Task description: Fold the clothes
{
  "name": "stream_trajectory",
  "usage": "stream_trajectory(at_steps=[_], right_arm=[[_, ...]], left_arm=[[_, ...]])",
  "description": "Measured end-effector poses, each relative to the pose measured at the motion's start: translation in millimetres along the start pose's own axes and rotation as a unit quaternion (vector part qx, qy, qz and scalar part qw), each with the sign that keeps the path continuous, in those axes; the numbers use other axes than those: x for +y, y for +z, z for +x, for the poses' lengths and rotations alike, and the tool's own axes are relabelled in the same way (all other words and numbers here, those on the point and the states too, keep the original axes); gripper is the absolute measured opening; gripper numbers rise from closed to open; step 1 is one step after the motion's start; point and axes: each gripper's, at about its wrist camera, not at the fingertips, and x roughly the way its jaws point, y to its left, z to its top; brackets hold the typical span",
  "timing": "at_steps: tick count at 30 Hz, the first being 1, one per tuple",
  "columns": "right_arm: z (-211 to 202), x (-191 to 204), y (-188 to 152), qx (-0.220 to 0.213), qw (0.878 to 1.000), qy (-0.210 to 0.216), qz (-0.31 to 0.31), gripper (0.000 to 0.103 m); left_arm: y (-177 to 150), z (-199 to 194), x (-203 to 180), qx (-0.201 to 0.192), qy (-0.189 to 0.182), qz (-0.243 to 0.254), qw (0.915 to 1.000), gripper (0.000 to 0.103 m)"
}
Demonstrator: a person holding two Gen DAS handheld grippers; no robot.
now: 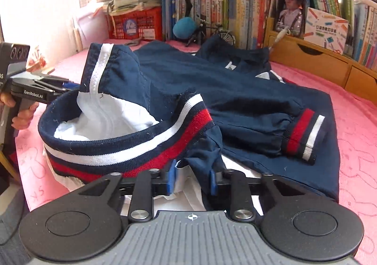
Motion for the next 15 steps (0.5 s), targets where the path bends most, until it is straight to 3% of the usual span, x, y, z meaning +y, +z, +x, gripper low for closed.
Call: stream_trajectory(at_steps=[2, 4, 5, 6, 7, 9, 10, 11, 12, 14, 15], right_arm=[[-21, 0, 5, -0.04, 0.999, -0.022, 0.017, 0.013], [-44, -8, 13, -0.102, 0.99, -0.063, 0.071, 0.013], [-48, -13, 15, -0.114, 0.985, -0.096, 0.089, 0.012], [-50, -18, 17, -0.124, 0.978, -0.13, 0.105, 0.012], [-47, -20, 18, -0.112, 0.975, -0.161, 0.1, 0.012], [-37, -23, 12, -0.08, 0.974, -0.192, 0.089, 0.013], [-32, -24, 8, -0.061, 0.975, -0.199, 0.081, 0.014], [-29, -25, 5, -0.053, 0.977, -0.192, 0.074, 0.015], [-30, -28, 2, -0.058, 0.981, -0.171, 0.073, 0.015], [-32, -33, 0, -0.07, 0.987, -0.125, 0.072, 0.024], [-31, -36, 2, -0.071, 0.989, -0.112, 0.067, 0.039]], left_arm=[[8, -10, -1, -0.024, -0.009, 0.0, 0.9997, 0.029], [15, -21, -3, -0.048, -0.018, 0.0, 0.9987, 0.03], [19, -25, -3, -0.058, -0.022, 0.001, 0.9981, 0.031], [19, -19, -5, -0.044, -0.011, 0.011, 0.9989, 0.036], [19, -13, -7, -0.031, 0.0, 0.022, 0.9993, 0.039], [18, -2, -10, -0.004, 0.022, 0.043, 0.9988, 0.059], [15, 5, -12, 0.005, 0.025, 0.056, 0.9981, 0.065], [13, 8, -12, 0.007, 0.022, 0.063, 0.9977, 0.078], [11, 10, -13, 0.01, 0.018, 0.07, 0.9973, 0.088], [9, 19, -14, 0.014, 0.011, 0.077, 0.9968, 0.101], [7, 27, -15, 0.024, 0.017, 0.076, 0.9967, 0.103]])
